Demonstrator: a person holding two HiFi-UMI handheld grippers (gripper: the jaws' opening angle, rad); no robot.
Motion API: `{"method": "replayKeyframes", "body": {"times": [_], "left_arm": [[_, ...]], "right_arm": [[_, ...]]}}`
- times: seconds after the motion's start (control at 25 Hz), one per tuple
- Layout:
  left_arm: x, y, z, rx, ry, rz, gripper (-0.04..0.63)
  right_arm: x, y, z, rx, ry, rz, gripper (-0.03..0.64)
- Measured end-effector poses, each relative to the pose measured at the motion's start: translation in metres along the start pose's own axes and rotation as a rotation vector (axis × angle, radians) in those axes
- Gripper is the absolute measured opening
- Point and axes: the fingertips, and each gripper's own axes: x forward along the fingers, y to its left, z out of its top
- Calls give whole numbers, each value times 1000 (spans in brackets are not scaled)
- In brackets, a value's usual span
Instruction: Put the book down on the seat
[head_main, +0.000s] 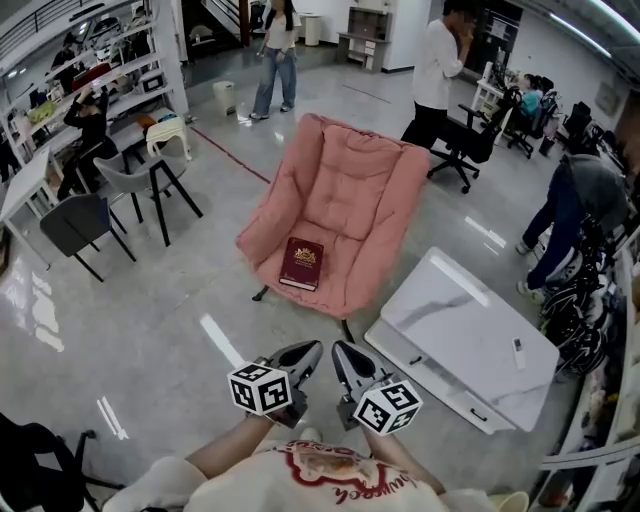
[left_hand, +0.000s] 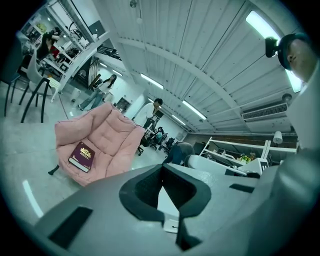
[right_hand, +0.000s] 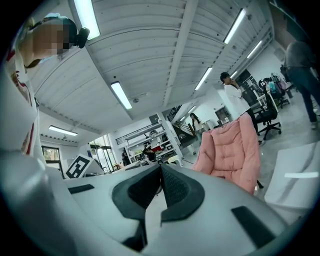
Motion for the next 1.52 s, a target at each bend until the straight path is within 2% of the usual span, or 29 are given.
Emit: {"method": "replayKeyframes", "body": {"times": [0.32, 0.68, 1.2, 1.36, 1.52], "left_arm": [[-27, -3, -11, -2, -18, -6, 5], [-91, -21, -19, 28, -45, -8, 3], [-243, -63, -81, 21, -49, -8, 3], [-272, -79, -107, -7, -33, -31, 3], [-283, -98, -119, -2, -25, -62, 3]], "right_arm": [[-2, 24, -21, -4, 24, 28, 3], [-24, 78, -32, -14, -9, 23, 3], [-106, 208, -112, 20, -22, -33, 3], [-137, 239, -131, 26, -19, -47, 3], [-155, 254, -134, 10, -22, -53, 3]]}}
